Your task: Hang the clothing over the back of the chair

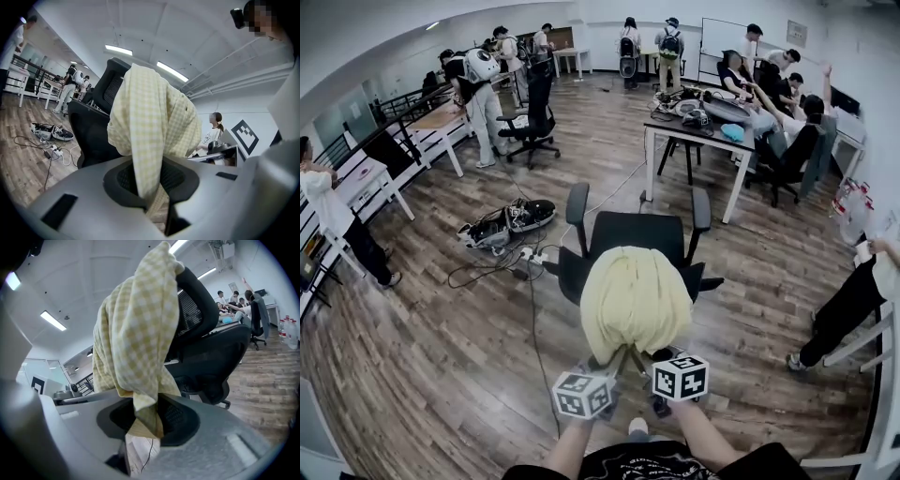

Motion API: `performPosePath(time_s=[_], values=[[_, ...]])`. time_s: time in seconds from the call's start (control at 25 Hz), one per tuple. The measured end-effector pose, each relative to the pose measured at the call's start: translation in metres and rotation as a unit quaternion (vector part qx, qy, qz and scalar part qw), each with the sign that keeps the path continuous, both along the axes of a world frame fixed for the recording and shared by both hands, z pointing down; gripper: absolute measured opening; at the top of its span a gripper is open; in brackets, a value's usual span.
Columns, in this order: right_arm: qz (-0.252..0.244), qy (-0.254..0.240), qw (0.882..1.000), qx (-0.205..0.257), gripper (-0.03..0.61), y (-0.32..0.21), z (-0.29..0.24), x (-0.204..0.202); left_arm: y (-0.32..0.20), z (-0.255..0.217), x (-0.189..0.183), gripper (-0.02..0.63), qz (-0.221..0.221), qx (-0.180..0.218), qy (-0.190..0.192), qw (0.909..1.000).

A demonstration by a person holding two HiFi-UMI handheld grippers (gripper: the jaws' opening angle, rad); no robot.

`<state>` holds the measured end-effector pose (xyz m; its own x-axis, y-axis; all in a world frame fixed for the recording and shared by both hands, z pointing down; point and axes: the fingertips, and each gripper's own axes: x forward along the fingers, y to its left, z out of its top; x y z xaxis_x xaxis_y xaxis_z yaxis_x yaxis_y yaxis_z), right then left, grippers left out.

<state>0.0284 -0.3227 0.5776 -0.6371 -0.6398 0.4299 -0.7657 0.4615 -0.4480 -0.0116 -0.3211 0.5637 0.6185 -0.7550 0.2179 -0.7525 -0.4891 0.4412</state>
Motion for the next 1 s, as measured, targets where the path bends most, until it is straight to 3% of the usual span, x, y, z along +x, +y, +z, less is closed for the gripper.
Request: performPosePath(time_s=[0.08, 0.24, 0.44, 0.76, 1.0], values=[[0.007, 0.003, 1.0, 0.003, 0.147, 0.001, 0.0, 0.003, 0.001, -0.001, -0.003, 0.069, -0.008, 0.001, 0.007, 0.9999], [0.024, 0.007, 1.0, 0.003, 0.25, 0.007, 0.0, 0.011, 0.005, -0.005, -0.01, 0.161, -0.024, 0.012, -0.004, 0.9996], [0.056, -0.001, 0.998, 0.022, 0.343, 0.013, -0.015, 0.022, 0.011, -0.014, -0.015, 0.195, -0.021, 0.022, -0.006, 0.9995], [0.087, 0.015, 0.994, 0.061, 0.356, 0.044, -0.041, 0.025, 0.042, -0.032, -0.031, 0.232, -0.03, 0.046, -0.024, 0.9982], [0.101, 0.027, 0.992, 0.069, 0.356, 0.076, -0.045, 0.02, 0.066, -0.05, -0.044, 0.253, -0.028, 0.072, -0.014, 0.9969]])
